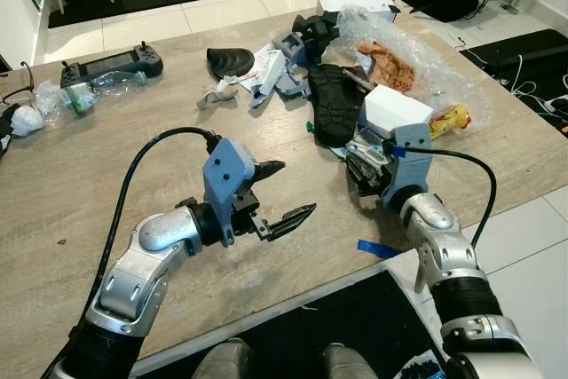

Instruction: Picking trash to rubbish bin

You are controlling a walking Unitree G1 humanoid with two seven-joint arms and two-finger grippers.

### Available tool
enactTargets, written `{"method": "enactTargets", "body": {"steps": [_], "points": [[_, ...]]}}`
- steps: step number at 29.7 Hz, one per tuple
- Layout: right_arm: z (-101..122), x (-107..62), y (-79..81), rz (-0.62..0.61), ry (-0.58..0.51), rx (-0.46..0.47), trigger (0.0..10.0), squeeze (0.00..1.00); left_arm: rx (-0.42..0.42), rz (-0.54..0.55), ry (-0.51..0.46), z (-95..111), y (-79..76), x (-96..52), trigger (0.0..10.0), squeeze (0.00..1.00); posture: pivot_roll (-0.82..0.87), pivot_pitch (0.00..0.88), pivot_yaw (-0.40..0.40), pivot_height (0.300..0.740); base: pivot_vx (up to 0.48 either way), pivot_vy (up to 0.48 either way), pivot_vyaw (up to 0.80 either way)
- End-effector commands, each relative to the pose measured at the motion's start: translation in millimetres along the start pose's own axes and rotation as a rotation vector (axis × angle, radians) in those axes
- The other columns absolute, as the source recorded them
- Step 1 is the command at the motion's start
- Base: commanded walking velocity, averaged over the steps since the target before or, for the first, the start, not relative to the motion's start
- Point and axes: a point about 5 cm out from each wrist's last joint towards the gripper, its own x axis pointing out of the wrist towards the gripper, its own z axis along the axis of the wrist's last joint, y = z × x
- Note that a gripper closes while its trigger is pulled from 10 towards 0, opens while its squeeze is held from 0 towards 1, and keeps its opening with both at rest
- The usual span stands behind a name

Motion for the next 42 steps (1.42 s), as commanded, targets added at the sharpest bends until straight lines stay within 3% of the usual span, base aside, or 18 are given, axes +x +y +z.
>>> {"method": "enactTargets", "body": {"steps": [1, 3, 5, 12, 18, 19, 20, 23, 25, 35, 36, 37, 42], "points": [[-26.2, -3.7, 7.1, 0.025, 0.116, 0.046, 10.0, 0.00, 0.006, -0.023, 0.017, -0.3, -3.3, -2.1, 10.0, 0.00, 0.03, 0.131, 0.051, 0.740, 0.000, 0.000, 0.00], [-31.6, -2.5, 10.6, 0.048, 0.161, 0.133, 10.0, 0.00, 0.003, -0.029, 0.027, -1.6, -4.0, -1.9, 10.0, 0.00, 0.03, 0.132, 0.050, 0.740, 0.000, 0.000, 0.00], [-33.8, -2.2, 11.7, 0.052, 0.180, 0.159, 10.0, 0.00, 0.001, -0.031, 0.030, -2.1, -4.3, -1.7, 10.0, 0.00, 0.03, 0.133, 0.049, 0.740, 0.000, 0.000, 0.00], [-41.2, -1.0, 9.0, 0.032, 0.294, 0.111, 10.0, 0.00, -0.005, -0.033, 0.038, -2.6, -4.2, -2.0, 10.0, 0.00, 0.03, 0.134, 0.049, 0.740, 0.000, 0.000, 0.00], [-42.2, 0.3, 9.7, 0.028, 0.321, 0.147, 10.0, 0.00, -0.006, -0.034, 0.044, -2.7, -4.3, -1.7, 10.0, 0.00, 0.04, 0.132, 0.046, 0.740, 0.000, 0.000, 0.00], [-38.9, 1.2, 8.0, 0.024, 0.314, 0.082, 10.0, 0.00, -0.008, -0.033, 0.045, -2.6, -3.7, -2.1, 10.0, 0.00, 0.03, 0.131, 0.047, 0.740, 0.000, 0.000, 0.00], [-38.9, 1.2, 8.0, 0.024, 0.314, 0.082, 10.0, 0.00, -0.008, -0.033, 0.045, -2.6, -3.7, -2.1, 10.0, 0.00, 0.03, 0.131, 0.047, 0.740, 0.000, 0.000, 0.00], [-36.2, 1.0, 6.9, 0.054, 0.317, -0.152, 10.0, 0.00, -0.006, -0.033, 0.050, -3.0, -2.9, -2.5, 10.0, 0.00, 0.03, 0.131, 0.050, 0.740, 0.000, 0.000, 0.00], [-37.0, 0.2, 7.1, 0.064, 0.324, -0.210, 10.0, 0.00, -0.005, -0.034, 0.051, -2.9, -2.5, -2.4, 10.0, 0.00, 0.03, 0.130, 0.049, 0.740, 0.000, 0.000, 0.00], [-40.7, -1.9, 8.2, 0.060, 0.334, -0.224, 10.0, 0.00, -0.003, -0.036, 0.052, -2.2, -2.6, -1.8, 10.0, 0.00, 0.04, 0.129, 0.051, 0.740, 0.000, 0.000, 0.00], [-40.8, -1.9, 8.1, 0.056, 0.332, -0.219, 6.4, 0.00, -0.002, -0.037, 0.052, -2.1, -2.6, -1.7, 10.0, 0.00, 0.04, 0.129, 0.051, 0.740, 0.000, 0.000, 0.00], [-38.4, -1.0, 6.7, 0.037, 0.311, -0.211, 0.0, 0.00, -0.007, -0.030, 0.046, -1.3, -1.8, -1.7, 10.0, 0.00, 0.04, 0.129, 0.053, 0.740, 0.000, 0.000, 0.00], [-32.8, 0.6, 3.2, 0.004, 0.270, -0.157, 0.0, 0.00, -0.009, -0.032, 0.043, -0.2, -1.5, -1.5, 10.0, 0.00, 0.04, 0.128, 0.055, 0.740, 0.000, 0.000, 0.00]]}}
